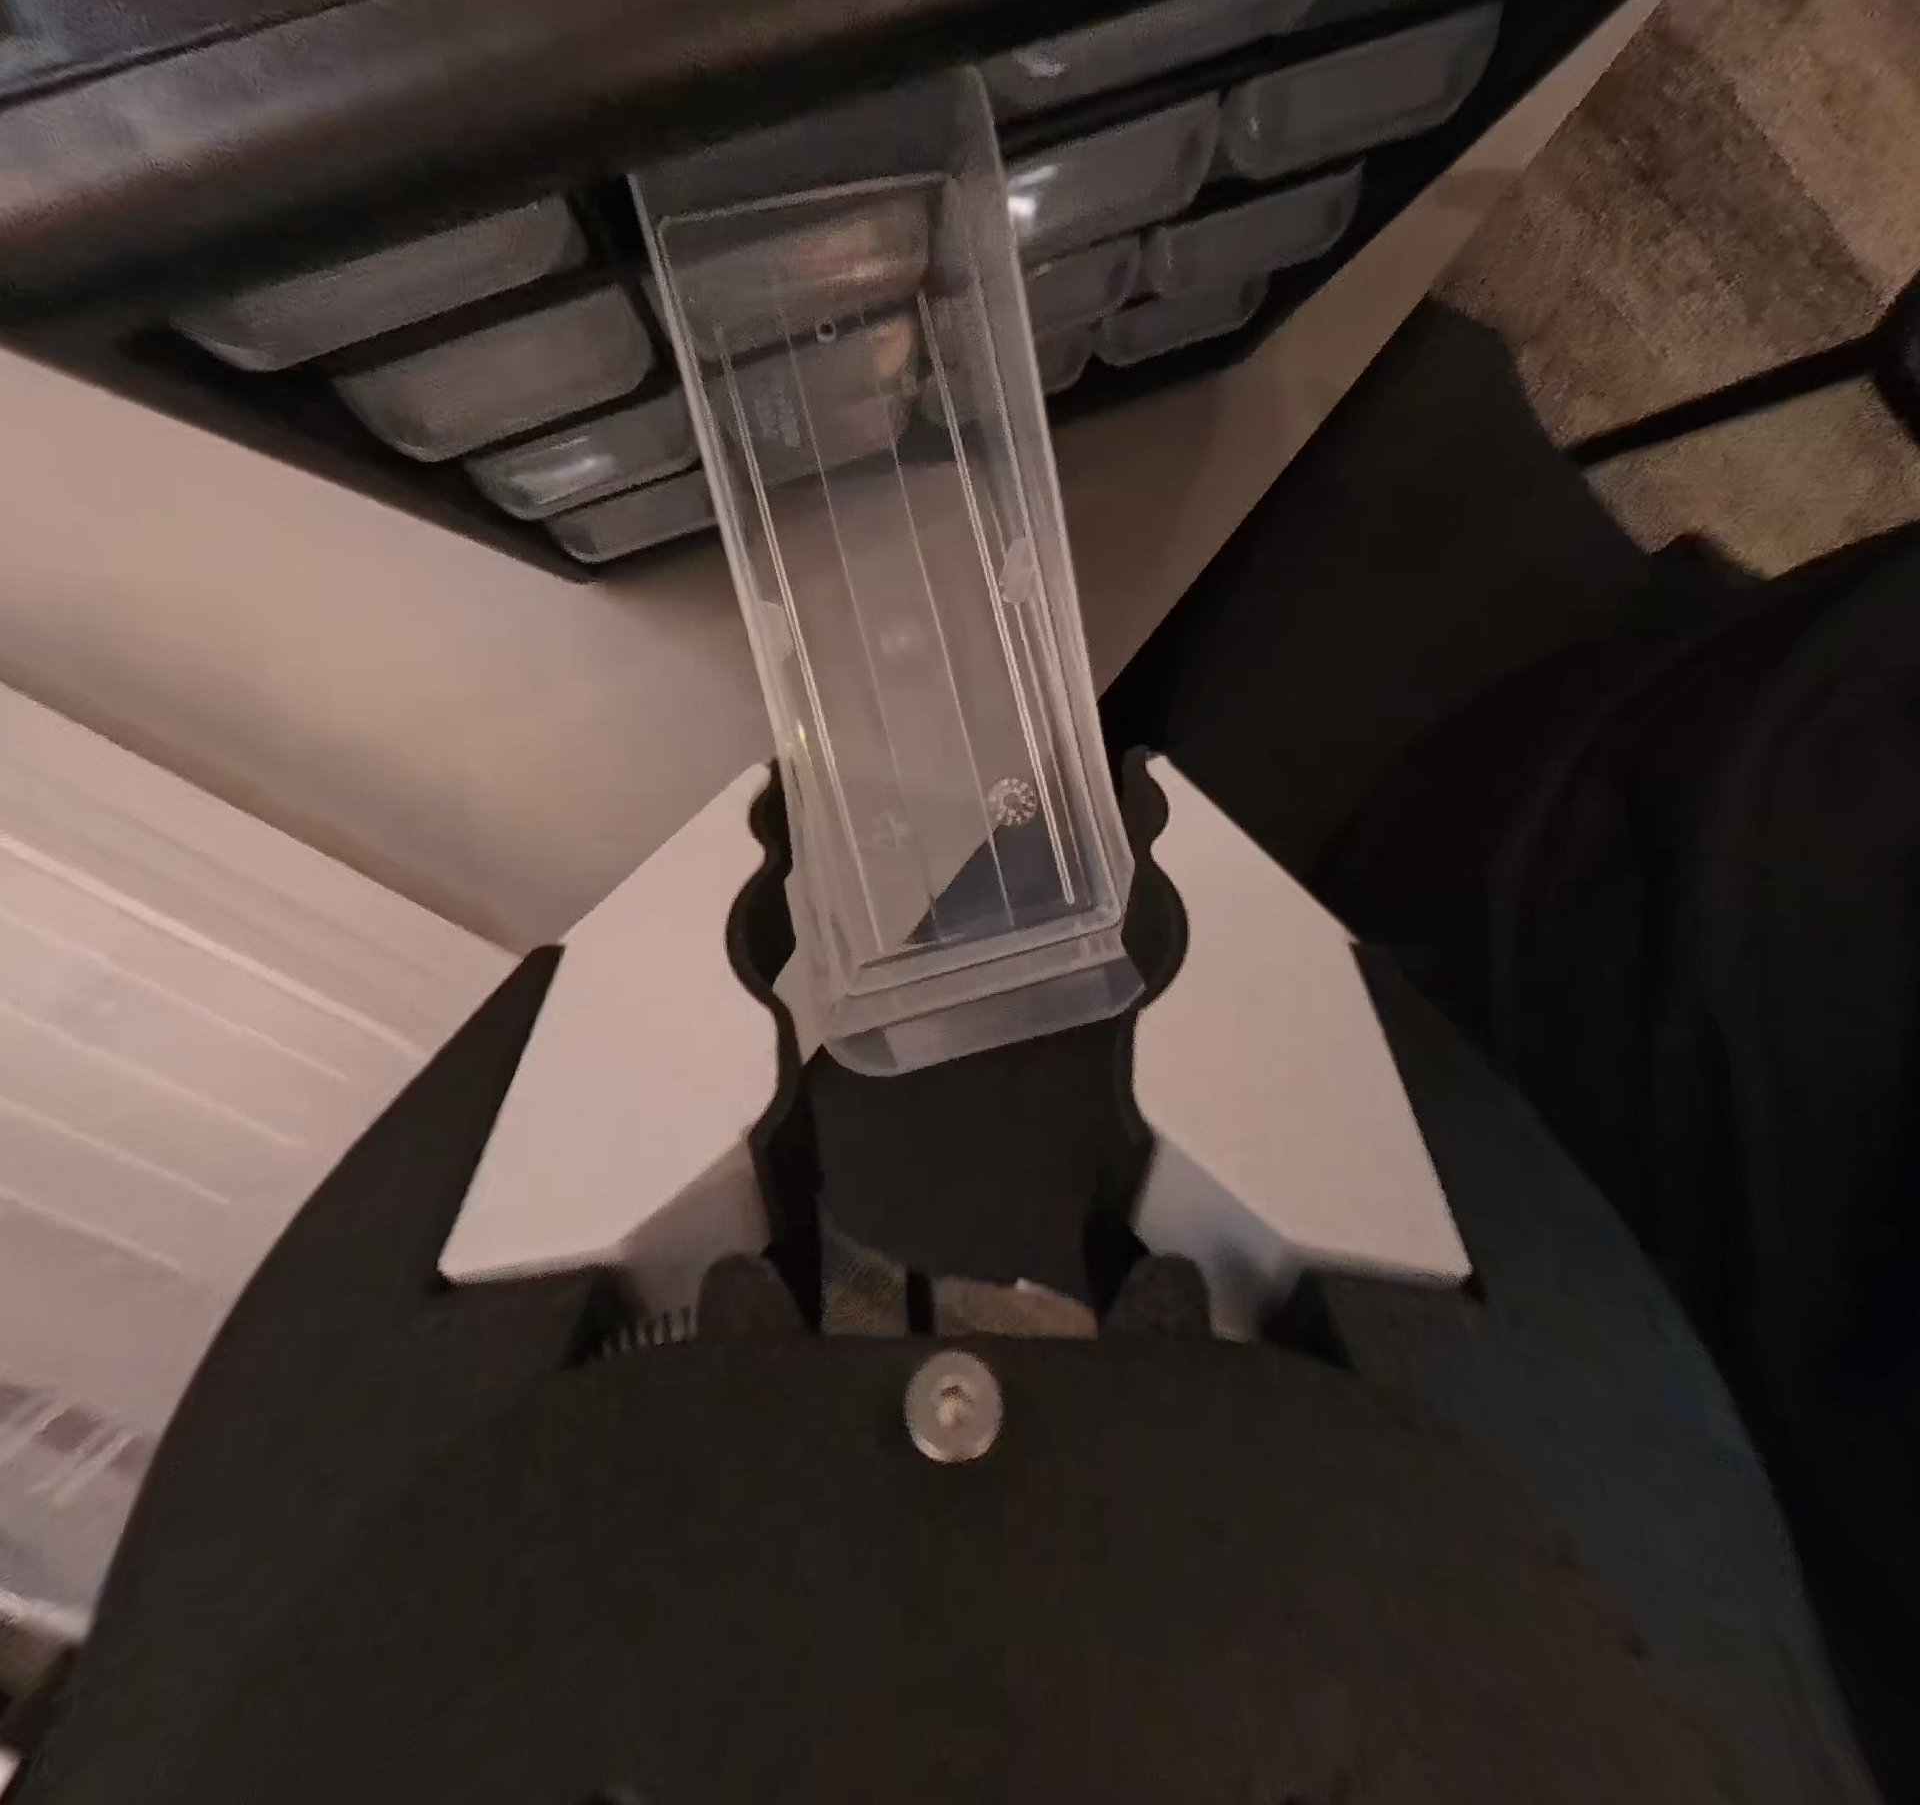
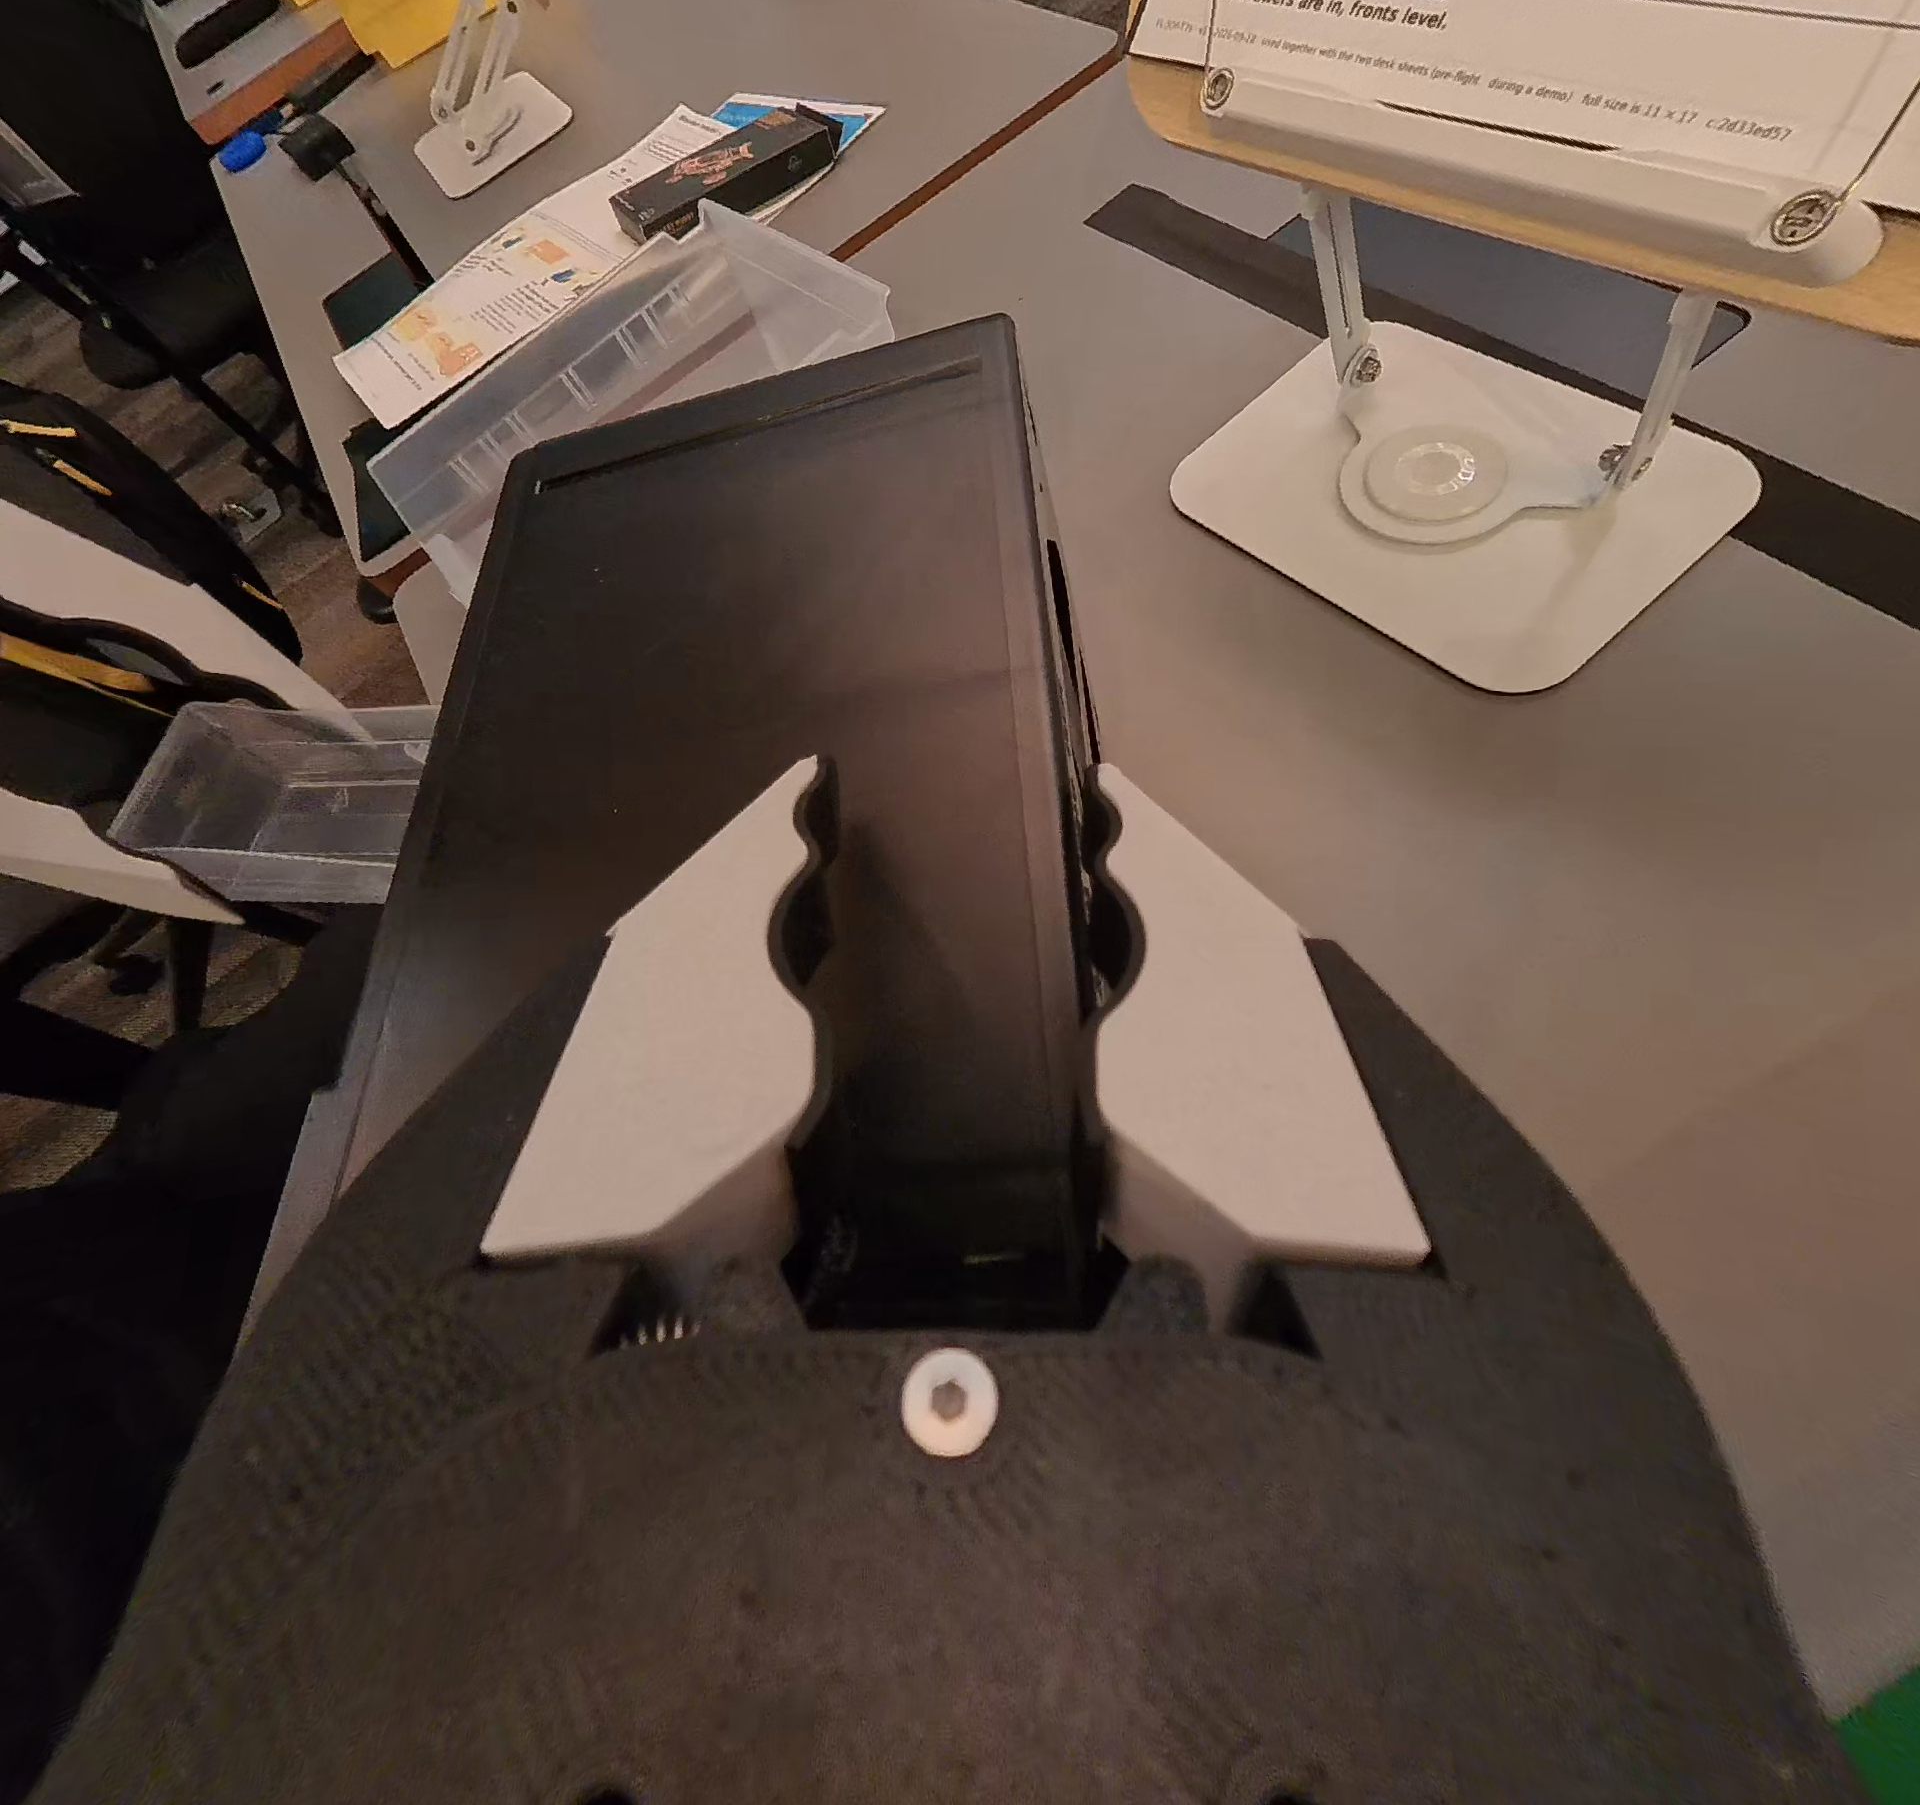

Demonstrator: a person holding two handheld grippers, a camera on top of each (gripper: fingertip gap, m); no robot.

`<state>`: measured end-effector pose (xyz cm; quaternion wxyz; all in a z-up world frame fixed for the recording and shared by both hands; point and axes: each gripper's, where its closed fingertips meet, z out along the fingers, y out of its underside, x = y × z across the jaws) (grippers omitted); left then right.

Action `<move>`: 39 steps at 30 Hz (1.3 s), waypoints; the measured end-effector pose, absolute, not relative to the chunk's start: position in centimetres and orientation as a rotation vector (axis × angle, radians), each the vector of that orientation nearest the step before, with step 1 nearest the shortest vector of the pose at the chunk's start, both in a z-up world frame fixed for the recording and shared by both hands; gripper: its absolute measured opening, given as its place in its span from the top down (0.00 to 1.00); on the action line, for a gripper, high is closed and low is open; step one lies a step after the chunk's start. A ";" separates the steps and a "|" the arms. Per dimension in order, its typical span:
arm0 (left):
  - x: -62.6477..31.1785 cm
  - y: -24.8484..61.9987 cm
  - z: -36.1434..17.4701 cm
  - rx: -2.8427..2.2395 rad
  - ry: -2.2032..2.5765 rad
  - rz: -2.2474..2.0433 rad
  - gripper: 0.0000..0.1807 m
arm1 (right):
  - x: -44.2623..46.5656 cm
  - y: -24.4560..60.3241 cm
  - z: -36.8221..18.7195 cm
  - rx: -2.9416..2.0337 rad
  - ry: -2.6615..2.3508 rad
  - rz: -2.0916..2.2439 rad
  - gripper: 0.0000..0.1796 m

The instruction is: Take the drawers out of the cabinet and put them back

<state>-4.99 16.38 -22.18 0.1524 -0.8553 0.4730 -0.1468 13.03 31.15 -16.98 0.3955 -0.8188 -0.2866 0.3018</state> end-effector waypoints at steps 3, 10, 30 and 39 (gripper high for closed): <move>-5.1 16.8 -21.7 -2.459 1.359 -0.384 0.66 | 13.0 31.1 -17.0 -2.076 -0.728 0.763 0.75; -4.2 17.6 -20.6 -2.387 1.156 -0.546 0.67 | 13.0 31.1 -16.9 -2.069 -0.730 0.763 0.75; -5.5 22.7 -18.9 -1.746 1.535 0.109 0.30 | 13.0 31.1 -16.8 -2.057 -0.733 0.758 0.75; -0.2 27.8 -19.3 -1.637 1.548 0.208 0.37 | 12.9 31.4 -16.8 -2.044 -0.759 0.739 0.75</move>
